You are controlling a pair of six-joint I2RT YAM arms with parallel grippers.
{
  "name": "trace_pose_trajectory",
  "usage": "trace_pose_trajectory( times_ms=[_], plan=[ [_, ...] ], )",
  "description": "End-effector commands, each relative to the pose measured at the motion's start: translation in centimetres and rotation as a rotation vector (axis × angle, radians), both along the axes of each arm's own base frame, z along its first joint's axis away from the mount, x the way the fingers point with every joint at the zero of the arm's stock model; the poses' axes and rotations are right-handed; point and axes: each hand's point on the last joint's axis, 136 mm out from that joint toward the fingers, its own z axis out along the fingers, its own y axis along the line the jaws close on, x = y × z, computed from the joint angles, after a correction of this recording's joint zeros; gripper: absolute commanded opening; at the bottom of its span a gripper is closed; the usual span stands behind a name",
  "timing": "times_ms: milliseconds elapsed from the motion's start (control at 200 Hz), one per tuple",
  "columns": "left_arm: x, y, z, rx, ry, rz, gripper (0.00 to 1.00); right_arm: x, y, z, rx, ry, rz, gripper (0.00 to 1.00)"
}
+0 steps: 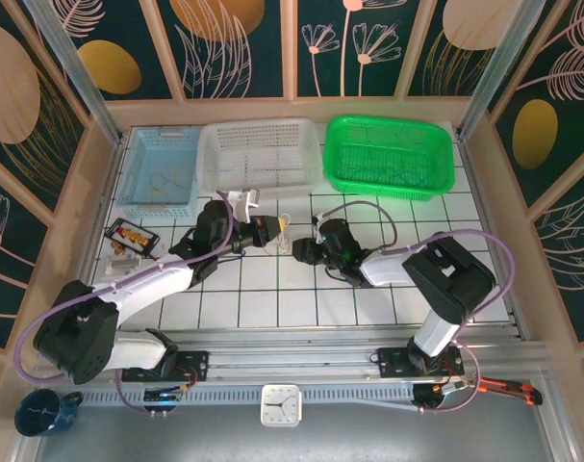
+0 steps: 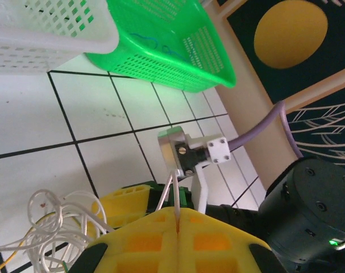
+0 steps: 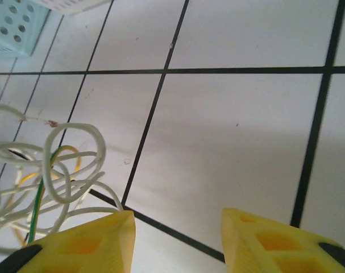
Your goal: Untangle the cables
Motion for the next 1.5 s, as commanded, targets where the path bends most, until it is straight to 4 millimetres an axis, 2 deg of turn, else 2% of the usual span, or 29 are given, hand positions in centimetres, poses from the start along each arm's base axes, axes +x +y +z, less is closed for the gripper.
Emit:
trace_pose_trajectory(
  times_ms=[0, 215, 445, 585, 766, 1016, 1206, 1296, 1416, 1496],
  plan=[
    [-0.2, -0.2, 1.7, -0.061, -0.022, 0.004, 0.0, 0.0, -1.2, 2.2, 0.011, -0.056, -0.023, 0.5],
    [-0.1, -0.2, 1.5, -0.069, -0.017, 0.011, 0.0, -1.1, -2.3, 5.5, 0.044, -0.117, -0.021, 0.56],
    [-0.1, -0.4, 1.7, -0.097, -0.005, 0.007, 0.0, -2.1, -0.4, 9.5, 0.119, -0.209, 0.059, 0.59],
    [-0.1, -0.6, 2.0, -0.112, -0.002, 0.006, 0.0, -2.4, 1.3, 10.1, 0.123, -0.255, 0.098, 0.6],
    [-0.2, -0.6, 2.3, -0.124, 0.001, 0.004, 0.0, -1.7, 2.8, 10.4, 0.149, -0.294, 0.095, 0.6],
    [-0.4, -0.6, 2.5, -0.138, 0.005, -0.007, 0.0, 0.7, 4.0, 9.9, 0.152, -0.318, 0.046, 0.6],
    [-0.6, -0.8, 3.3, -0.169, 0.005, -0.017, 0.0, 2.2, 5.1, 7.7, 0.128, -0.289, 0.017, 0.56],
    [-0.8, -0.9, 4.7, -0.212, -0.004, -0.029, 0.0, 2.9, 4.4, 6.3, 0.098, -0.275, -0.034, 0.47],
    [-1.2, -1.0, 7.8, -0.3, -0.025, -0.038, 0.0, 3.2, 2.7, 4.2, 0.072, -0.235, -0.101, 0.23],
    [-1.4, -0.8, 10.2, -0.352, -0.052, -0.042, 0.0, 2.8, 1.5, 2.8, 0.067, -0.203, -0.13, 0.18]
  ],
)
